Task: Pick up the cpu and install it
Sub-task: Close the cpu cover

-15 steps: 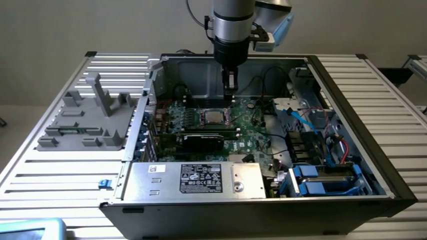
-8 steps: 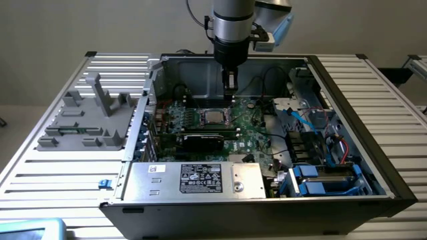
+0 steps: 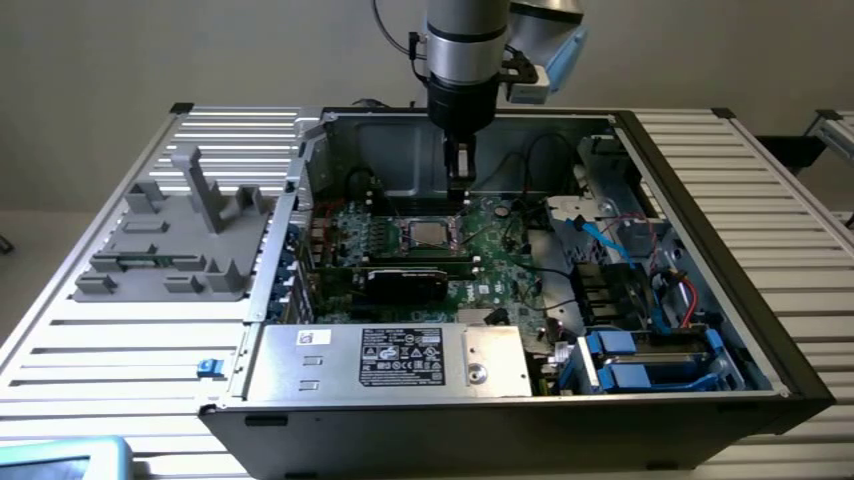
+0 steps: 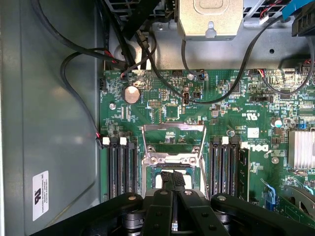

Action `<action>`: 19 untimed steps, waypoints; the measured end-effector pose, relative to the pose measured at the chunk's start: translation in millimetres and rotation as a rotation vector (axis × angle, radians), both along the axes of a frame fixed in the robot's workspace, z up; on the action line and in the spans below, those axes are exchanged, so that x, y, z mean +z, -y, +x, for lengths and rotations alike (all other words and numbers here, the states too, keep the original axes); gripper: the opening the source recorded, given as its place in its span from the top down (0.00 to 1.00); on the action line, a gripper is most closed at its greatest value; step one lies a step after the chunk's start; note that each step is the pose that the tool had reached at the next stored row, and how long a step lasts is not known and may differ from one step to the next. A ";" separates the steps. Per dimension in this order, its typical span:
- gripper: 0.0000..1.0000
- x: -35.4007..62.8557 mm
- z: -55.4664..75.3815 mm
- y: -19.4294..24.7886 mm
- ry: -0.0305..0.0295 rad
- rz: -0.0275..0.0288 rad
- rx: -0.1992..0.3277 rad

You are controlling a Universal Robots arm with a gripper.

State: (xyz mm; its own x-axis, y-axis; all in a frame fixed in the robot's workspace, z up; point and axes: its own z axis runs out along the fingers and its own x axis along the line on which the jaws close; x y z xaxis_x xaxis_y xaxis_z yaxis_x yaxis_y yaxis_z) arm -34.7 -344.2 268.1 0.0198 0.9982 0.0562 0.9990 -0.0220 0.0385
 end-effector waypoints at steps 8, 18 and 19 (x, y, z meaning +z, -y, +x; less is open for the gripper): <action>0.89 -6.0 -2.7 1.3 -0.0018 -0.0056 0.002; 0.89 -17.2 -8.7 2.7 -0.0021 -0.0112 0.003; 0.89 -18.3 -9.3 2.7 -0.0021 -0.0131 0.003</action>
State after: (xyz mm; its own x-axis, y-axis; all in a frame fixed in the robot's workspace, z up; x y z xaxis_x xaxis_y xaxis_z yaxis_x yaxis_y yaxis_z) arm -44.0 -346.9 249.8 0.0165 0.9989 0.0431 0.9992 -0.0181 0.0366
